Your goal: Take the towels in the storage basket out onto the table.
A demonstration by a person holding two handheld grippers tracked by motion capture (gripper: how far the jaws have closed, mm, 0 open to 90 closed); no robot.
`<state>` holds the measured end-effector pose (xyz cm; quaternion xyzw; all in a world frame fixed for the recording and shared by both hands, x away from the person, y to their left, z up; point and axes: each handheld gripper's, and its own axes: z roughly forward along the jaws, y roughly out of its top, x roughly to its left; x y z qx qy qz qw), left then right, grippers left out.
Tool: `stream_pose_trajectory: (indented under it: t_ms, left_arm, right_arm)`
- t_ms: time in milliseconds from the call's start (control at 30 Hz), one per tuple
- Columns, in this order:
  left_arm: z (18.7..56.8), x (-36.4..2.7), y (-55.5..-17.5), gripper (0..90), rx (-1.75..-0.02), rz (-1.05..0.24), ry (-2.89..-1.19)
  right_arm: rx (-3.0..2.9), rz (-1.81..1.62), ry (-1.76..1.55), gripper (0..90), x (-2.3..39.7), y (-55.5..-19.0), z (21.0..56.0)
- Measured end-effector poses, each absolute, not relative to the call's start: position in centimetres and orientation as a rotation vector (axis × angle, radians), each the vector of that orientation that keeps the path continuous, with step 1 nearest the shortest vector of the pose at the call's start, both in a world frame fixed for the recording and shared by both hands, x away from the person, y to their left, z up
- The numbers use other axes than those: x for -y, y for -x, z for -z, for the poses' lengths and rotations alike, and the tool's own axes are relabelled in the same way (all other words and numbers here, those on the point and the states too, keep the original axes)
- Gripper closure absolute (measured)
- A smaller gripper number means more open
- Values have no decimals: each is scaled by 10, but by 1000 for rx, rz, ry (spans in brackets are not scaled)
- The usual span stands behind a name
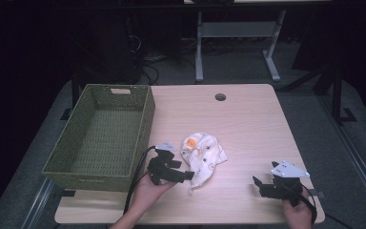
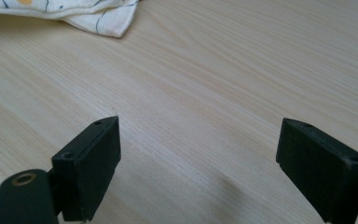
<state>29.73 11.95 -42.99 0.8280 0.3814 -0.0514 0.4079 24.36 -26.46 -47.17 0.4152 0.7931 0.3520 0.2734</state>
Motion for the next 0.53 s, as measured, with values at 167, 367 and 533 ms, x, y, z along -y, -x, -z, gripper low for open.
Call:
stream_pose_trajectory:
  t_ms: [167, 367, 533]
  left_arm:
    - [431, -126, -288, 268, -953, 133, -2088]
    - [442, -141, -280, 266, -980, 245, -1977]
    - [444, -140, -280, 264, -959, 166, -1999]
  right_arm:
    - [-2129, -952, -1123, 133, 264, -243, 471]
    - [-2118, -970, -1115, 133, 266, -241, 469]
    - [-2110, -1000, -1110, 133, 269, -240, 468]
